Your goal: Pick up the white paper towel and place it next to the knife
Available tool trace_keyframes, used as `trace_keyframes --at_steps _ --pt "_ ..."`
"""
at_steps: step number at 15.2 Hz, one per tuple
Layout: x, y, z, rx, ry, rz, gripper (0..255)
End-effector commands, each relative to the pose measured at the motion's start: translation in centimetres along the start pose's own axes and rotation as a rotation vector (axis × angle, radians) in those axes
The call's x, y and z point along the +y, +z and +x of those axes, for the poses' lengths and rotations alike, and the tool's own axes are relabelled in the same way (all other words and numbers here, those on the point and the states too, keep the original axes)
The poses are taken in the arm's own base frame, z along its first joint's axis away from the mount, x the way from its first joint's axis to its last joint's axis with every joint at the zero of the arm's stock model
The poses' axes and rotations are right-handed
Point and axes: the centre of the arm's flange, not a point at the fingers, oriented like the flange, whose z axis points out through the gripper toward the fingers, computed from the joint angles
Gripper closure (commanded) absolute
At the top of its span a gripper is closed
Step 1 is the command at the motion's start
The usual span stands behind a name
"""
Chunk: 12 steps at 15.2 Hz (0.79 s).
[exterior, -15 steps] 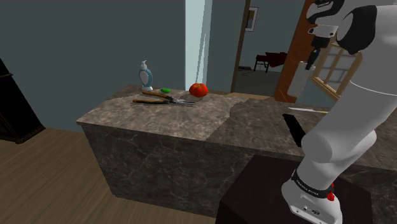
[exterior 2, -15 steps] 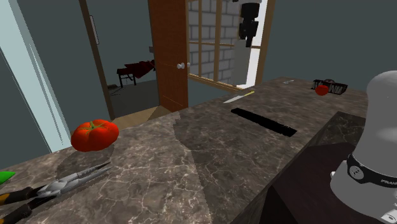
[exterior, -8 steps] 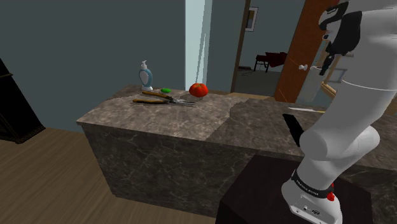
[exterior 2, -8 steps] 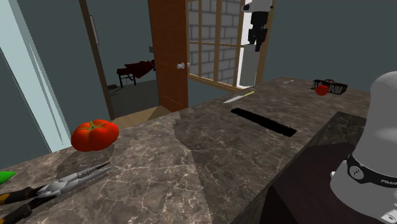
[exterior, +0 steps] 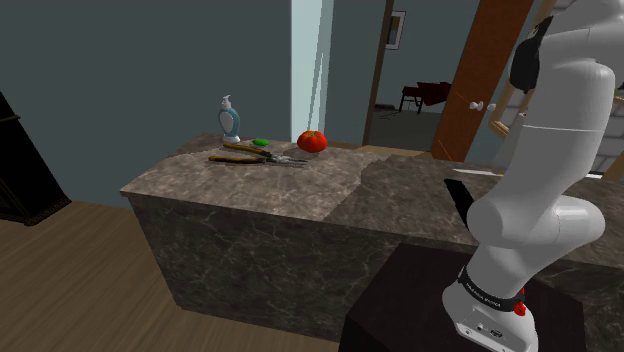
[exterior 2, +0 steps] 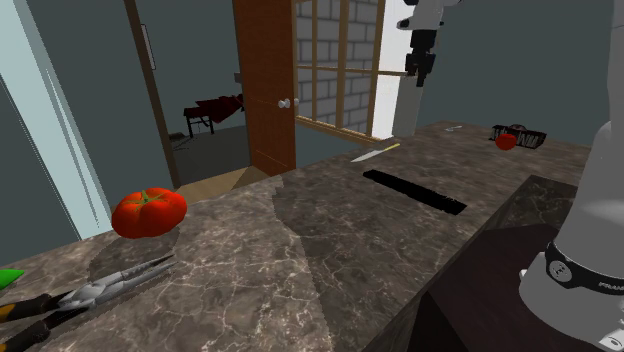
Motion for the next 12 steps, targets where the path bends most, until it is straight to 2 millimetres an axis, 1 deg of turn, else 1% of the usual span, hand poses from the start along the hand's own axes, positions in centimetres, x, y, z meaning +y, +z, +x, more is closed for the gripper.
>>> trace_keyframes --at_steps 1,12 --pt "0.7 0.9 -0.9 0.001 -0.002 0.001 255" --pt "0.8 6.7 -1.0 0.001 -0.002 0.001 255"
